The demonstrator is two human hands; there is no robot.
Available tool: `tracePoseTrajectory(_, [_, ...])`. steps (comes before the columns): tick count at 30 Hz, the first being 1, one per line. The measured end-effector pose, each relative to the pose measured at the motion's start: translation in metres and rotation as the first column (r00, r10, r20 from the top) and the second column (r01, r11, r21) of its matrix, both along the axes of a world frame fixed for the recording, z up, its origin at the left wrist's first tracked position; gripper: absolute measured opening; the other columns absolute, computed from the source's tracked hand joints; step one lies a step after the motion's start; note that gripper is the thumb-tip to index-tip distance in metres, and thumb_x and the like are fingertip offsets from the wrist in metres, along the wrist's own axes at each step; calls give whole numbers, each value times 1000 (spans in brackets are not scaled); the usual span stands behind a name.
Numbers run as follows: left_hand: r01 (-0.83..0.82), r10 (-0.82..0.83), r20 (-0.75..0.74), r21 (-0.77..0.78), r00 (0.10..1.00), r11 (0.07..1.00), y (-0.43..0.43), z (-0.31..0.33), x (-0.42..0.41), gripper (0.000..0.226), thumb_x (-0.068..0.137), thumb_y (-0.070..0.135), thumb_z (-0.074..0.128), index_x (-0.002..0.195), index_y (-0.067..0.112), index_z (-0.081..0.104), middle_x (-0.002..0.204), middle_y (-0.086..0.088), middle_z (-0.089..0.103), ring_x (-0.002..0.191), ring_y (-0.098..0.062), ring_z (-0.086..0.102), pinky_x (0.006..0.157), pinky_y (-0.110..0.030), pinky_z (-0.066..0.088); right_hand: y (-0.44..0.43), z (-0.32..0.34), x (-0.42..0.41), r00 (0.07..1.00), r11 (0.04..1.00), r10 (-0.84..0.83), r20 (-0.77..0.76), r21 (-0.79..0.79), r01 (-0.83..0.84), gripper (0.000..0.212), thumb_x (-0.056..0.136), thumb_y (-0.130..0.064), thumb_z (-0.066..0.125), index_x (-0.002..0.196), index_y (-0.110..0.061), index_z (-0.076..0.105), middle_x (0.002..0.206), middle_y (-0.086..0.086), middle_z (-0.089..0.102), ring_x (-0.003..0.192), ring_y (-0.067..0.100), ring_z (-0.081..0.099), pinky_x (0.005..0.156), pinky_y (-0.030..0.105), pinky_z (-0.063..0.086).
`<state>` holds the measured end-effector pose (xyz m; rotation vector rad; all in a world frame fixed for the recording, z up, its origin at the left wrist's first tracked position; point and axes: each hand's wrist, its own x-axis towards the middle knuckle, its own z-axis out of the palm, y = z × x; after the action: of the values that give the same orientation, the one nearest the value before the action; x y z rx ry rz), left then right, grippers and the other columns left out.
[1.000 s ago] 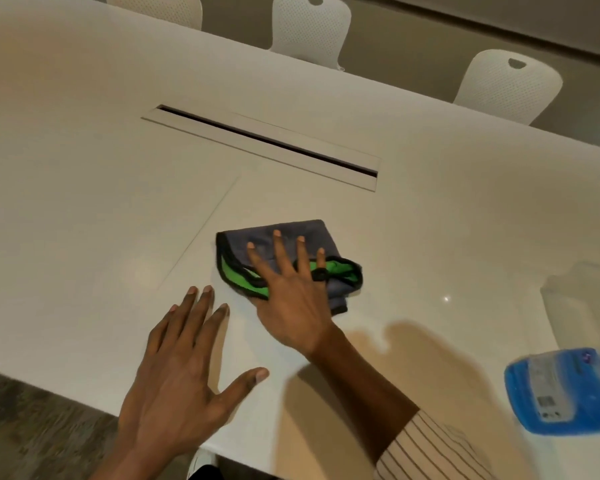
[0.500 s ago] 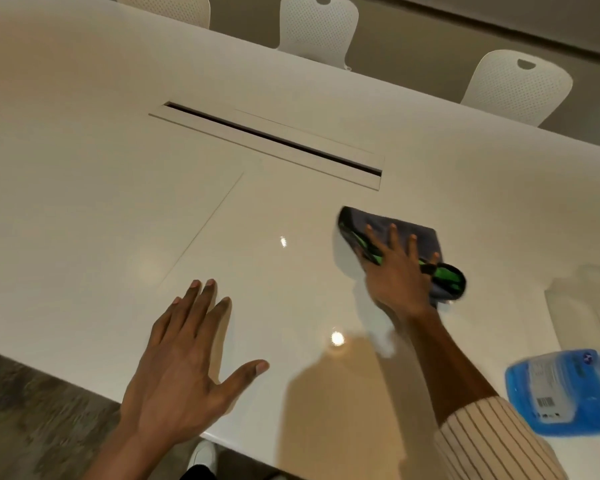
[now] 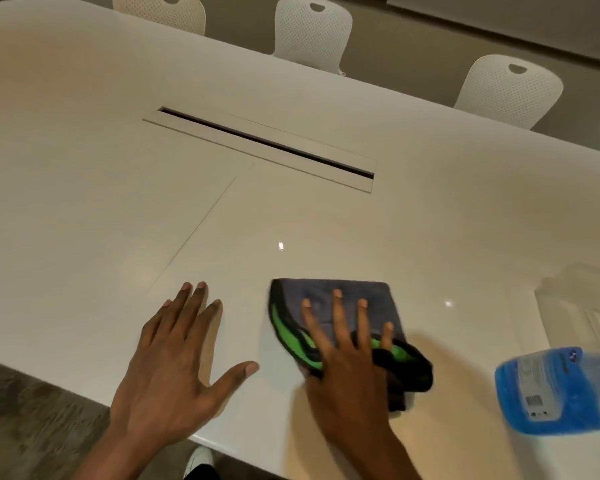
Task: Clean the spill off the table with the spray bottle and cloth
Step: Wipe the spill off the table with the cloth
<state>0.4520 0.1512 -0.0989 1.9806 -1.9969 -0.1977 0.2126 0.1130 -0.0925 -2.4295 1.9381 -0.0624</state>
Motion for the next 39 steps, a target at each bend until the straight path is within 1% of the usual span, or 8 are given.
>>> tracePoseTrajectory(6, [-14, 14, 9, 15, 1000, 1000, -1, -1, 0, 108, 86, 93, 43, 162, 17, 44, 177, -2, 24, 166, -19, 16, 129, -53, 30, -11, 2, 34, 991, 994, 96, 93, 41, -100, 83, 84, -60, 46, 160, -49, 13, 174, 2, 1, 160, 40, -4, 121, 72, 0])
tracePoseTrajectory(10, [-11, 11, 15, 10, 1000, 1000, 1, 0, 0, 107, 87, 92, 44, 162, 16, 44, 177, -2, 25, 166, -19, 15, 130, -51, 27, -38, 11, 32, 991, 989, 100, 90, 101, -109, 79, 87, -58, 34, 159, -52, 2, 174, 0, -12, 160, 36, -14, 121, 69, -10])
tracePoseTrajectory(17, [5, -6, 26, 19, 1000, 1000, 2, 2, 1, 104, 90, 91, 40, 164, 17, 39, 178, -2, 20, 167, -17, 9, 132, -49, 23, -98, 3, 1, 998, 998, -21, 65, 57, 17, 65, 101, -61, 37, 159, -53, 10, 175, -5, -2, 161, 33, -4, 123, 68, -6])
tracePoseTrajectory(26, [142, -152, 101, 96, 983, 985, 9, 7, -23, 104, 97, 86, 29, 167, 10, 32, 179, -12, 10, 167, -29, 2, 134, -55, 16, -52, -4, -40, 986, 987, -161, 42, 13, 161, 78, 97, -49, 50, 161, -48, 6, 175, 0, 6, 160, 38, 7, 123, 70, 4])
tracePoseTrajectory(28, [185, -195, 92, 112, 976, 976, 16, 4, -43, 103, 98, 86, 25, 168, 11, 27, 179, -12, 3, 167, -29, -3, 134, -54, 14, -21, -3, -45, 990, 990, -141, 18, 24, 141, 81, 92, -50, 47, 162, -45, 8, 175, 3, 10, 159, 41, 11, 121, 72, 8])
tracePoseTrajectory(32, [196, -202, 74, 82, 976, 977, 20, -5, -57, 96, 100, 80, 34, 164, 8, 38, 178, -15, 15, 166, -34, 10, 128, -51, 15, 24, 0, -57, 991, 990, -131, 37, 64, 128, 78, 86, -56, 30, 161, -48, 12, 174, -1, 8, 159, 39, 10, 122, 71, 11])
tracePoseTrajectory(36, [211, -218, 95, 76, 971, 974, 20, -5, -55, 96, 100, 79, 37, 164, 7, 37, 178, -16, 15, 167, -32, 8, 128, -50, 14, -6, -1, -75, 987, 985, -160, -14, 61, 161, 76, 88, -53, 32, 161, -48, 10, 175, 1, 9, 160, 38, 9, 122, 70, 11])
tracePoseTrajectory(39, [192, -201, 102, 88, 974, 977, 20, -4, -56, 98, 99, 82, 33, 165, 9, 34, 179, -14, 11, 167, -29, 4, 131, -49, 14, -45, -1, -58, 974, 973, -226, 15, 40, 226, 70, 93, -65, 26, 161, -47, 15, 174, 2, 13, 159, 40, 12, 124, 67, 5])
